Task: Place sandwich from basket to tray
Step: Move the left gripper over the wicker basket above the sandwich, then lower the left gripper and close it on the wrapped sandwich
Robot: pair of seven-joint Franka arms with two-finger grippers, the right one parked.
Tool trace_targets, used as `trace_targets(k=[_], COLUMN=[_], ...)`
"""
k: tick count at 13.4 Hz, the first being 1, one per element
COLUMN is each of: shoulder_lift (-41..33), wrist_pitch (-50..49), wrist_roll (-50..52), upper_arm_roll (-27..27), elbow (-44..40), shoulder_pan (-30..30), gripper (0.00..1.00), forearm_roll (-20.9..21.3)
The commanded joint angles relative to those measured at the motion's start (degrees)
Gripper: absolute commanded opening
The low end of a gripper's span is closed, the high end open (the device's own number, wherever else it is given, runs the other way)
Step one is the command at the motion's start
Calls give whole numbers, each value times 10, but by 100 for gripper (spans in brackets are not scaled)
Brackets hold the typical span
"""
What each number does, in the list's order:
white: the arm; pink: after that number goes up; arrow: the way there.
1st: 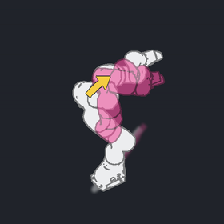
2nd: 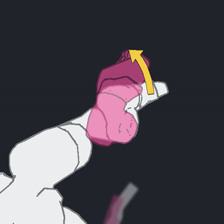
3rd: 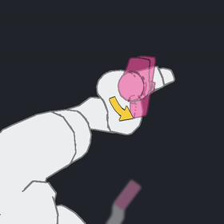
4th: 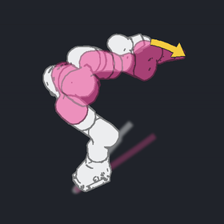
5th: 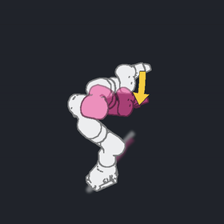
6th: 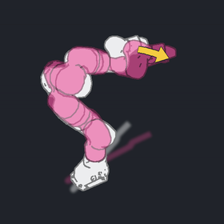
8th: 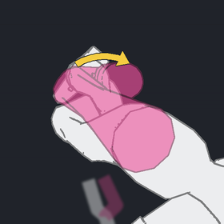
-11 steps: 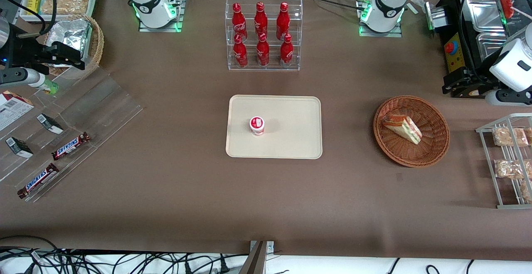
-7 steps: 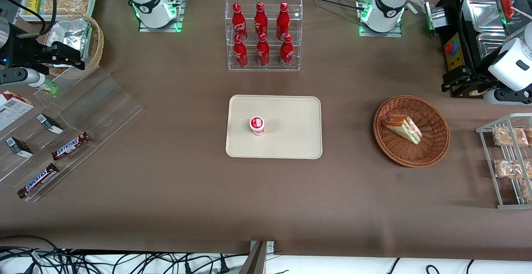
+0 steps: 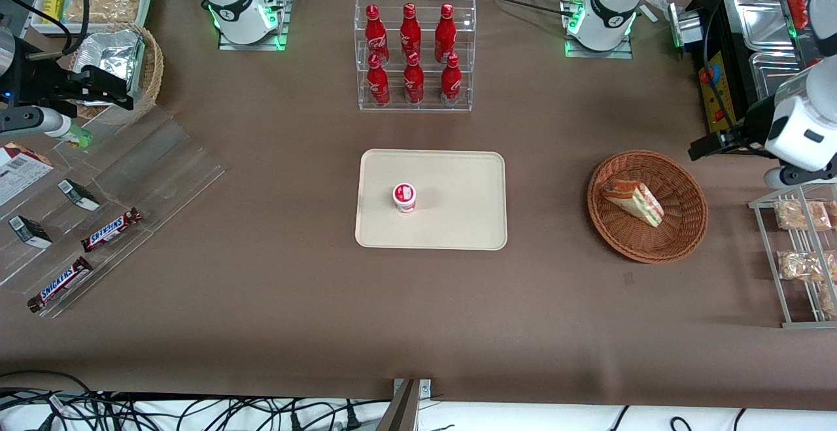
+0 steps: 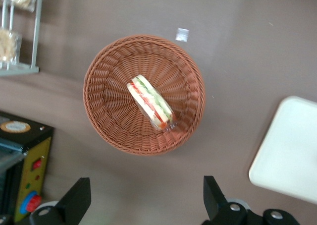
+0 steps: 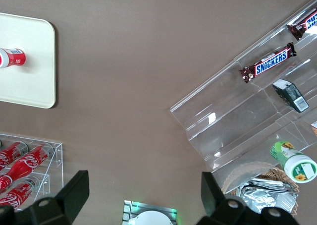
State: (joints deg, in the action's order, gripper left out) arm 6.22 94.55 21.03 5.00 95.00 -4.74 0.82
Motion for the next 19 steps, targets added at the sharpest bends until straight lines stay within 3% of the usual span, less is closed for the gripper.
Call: trace_targets(k=[1, 6, 11, 17, 19], shoulder_lift=[-10, -9, -4, 55, 75], wrist_pitch=[77, 234, 400, 520, 551], wrist_roll=[110, 299, 363, 437, 445], upper_arm_roll=[3, 4, 5, 5, 5], elbow=[73, 193, 314, 355, 361], shoulder_pan=[-3, -3, -3, 3, 3], gripper=[100, 100, 100, 100, 100], forearm_roll=[28, 54, 71, 72, 90])
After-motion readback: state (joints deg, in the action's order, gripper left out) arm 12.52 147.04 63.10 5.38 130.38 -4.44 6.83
